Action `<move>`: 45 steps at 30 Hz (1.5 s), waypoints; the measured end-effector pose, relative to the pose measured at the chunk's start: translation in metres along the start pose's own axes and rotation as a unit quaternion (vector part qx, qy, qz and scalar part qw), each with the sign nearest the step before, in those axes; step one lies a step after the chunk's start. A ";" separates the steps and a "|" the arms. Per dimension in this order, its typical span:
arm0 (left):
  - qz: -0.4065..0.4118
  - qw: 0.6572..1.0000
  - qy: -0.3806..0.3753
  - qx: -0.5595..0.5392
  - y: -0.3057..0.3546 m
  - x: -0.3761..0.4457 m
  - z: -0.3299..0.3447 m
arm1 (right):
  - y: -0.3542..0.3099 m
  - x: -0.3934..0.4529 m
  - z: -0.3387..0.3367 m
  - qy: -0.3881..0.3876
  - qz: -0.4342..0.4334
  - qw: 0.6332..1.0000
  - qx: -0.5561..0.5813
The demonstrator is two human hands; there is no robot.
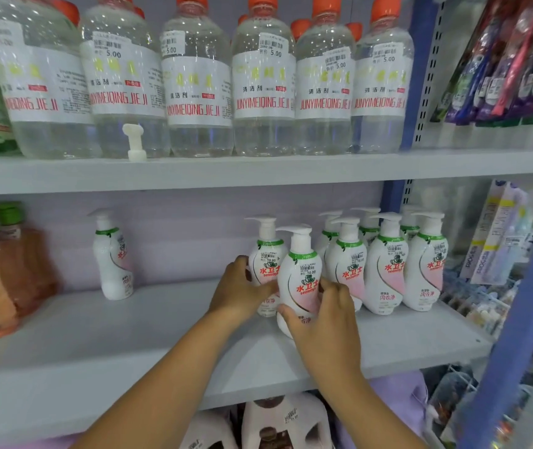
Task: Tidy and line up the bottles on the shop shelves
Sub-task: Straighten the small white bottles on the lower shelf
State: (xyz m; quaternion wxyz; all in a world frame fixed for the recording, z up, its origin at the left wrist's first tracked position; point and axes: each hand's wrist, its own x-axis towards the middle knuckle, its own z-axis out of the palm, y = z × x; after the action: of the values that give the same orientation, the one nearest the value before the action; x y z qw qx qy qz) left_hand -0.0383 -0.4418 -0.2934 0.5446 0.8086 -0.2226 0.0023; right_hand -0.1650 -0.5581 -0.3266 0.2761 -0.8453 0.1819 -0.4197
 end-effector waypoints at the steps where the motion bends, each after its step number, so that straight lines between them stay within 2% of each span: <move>1: 0.001 1.000 -0.007 -0.003 -0.001 0.000 0.000 | 0.001 0.000 0.000 0.003 -0.002 1.000 -0.003; 5: 0.011 0.998 -0.052 -0.020 -0.009 0.001 -0.003 | 0.004 0.002 0.000 0.019 -0.006 1.000 -0.022; 10: 0.032 0.996 -0.075 -0.047 -0.007 0.009 0.006 | 0.005 0.001 0.003 0.051 -0.024 0.998 -0.042; 19: 0.036 0.991 -0.105 -0.078 -0.012 0.019 0.018 | 0.010 0.009 0.007 0.064 0.014 0.996 -0.059; 23: 0.051 0.991 -0.109 -0.055 -0.010 0.023 0.017 | 0.012 0.007 0.009 0.061 0.033 0.996 -0.058; 29: 0.027 0.984 -0.113 -0.134 -0.017 0.020 0.021 | 0.011 0.006 0.010 0.041 0.052 0.996 -0.059; 34: 0.045 0.985 -0.117 -0.120 -0.016 0.017 0.023 | 0.009 0.005 0.009 0.040 0.048 0.996 -0.070; 45: 0.026 0.982 -0.136 -0.129 -0.014 0.013 0.024 | 0.008 0.004 0.011 0.027 0.060 0.994 -0.082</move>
State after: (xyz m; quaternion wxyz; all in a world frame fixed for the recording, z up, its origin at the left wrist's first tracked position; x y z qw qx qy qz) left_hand -0.0275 -0.4634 -0.3124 0.6089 0.7179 -0.3144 -0.1224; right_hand -0.1539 -0.5632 -0.3345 0.2256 -0.8411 0.2734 -0.4085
